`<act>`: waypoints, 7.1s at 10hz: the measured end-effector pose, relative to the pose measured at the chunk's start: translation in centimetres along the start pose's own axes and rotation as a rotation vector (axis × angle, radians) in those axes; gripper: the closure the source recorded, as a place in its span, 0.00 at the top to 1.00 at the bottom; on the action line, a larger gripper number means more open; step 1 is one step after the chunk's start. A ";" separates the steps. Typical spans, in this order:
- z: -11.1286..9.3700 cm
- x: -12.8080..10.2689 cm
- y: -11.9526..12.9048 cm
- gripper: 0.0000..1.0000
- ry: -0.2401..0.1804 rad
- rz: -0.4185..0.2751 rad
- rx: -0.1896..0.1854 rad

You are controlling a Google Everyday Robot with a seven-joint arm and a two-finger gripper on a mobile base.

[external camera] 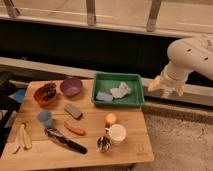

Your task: Place brush in plastic cup

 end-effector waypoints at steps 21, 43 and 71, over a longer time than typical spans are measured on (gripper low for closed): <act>1.5 9.1 36.5 0.80 0.058 -0.802 -0.337; 6.5 19.3 47.5 0.80 0.156 -0.990 -0.344; 17.4 28.8 48.7 0.67 0.406 -0.878 -0.326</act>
